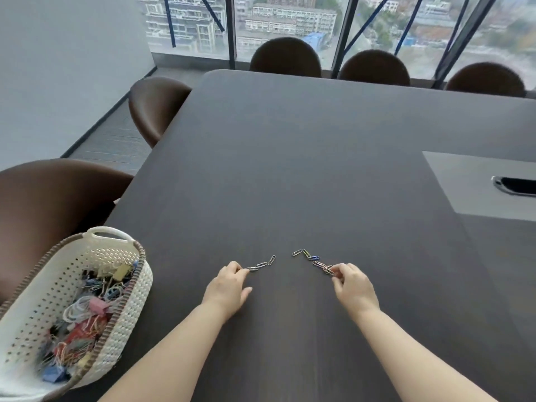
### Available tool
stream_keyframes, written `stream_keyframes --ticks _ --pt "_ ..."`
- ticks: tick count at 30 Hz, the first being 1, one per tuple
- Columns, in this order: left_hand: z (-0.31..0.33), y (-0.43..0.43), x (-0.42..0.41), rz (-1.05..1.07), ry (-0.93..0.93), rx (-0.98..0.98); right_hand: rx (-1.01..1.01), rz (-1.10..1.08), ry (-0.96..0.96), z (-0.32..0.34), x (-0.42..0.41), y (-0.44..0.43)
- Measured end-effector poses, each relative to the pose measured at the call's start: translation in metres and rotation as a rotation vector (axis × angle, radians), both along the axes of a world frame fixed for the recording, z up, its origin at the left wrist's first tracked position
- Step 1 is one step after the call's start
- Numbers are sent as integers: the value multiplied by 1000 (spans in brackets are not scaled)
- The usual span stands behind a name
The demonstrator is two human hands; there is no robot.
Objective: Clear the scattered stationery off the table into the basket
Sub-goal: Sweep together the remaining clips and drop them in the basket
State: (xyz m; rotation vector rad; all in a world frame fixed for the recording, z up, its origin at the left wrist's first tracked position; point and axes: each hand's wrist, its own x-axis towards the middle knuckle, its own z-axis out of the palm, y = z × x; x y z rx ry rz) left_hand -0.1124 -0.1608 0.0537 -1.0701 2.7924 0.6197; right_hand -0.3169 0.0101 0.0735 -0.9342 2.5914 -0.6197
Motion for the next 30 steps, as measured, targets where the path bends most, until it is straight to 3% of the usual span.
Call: stream_keyframes --ticks 4,8,12,15,20,24,30 --pt "-20 1 -24 81 47 -12 53 -14 -59 -20 -22 5" --pt "-30 -6 -48 23 181 -64 61 37 -22 -37 -27 -13" --pt "-45 -12 -64 -137 363 -130 -115 66 -15 -50 -28 -30" --pt "-51 -16 -70 -163 337 -262 -228 154 197 -64 -38 -38" --pt "-61 -25 -89 -329 277 -430 -120 556 537 -78 -55 -63" --pt "-62 -38 -92 -318 341 -400 -168 680 601 -87 -59 -61" --pt "-67 -26 -94 -351 404 -417 -285 571 596 -90 -52 -38"
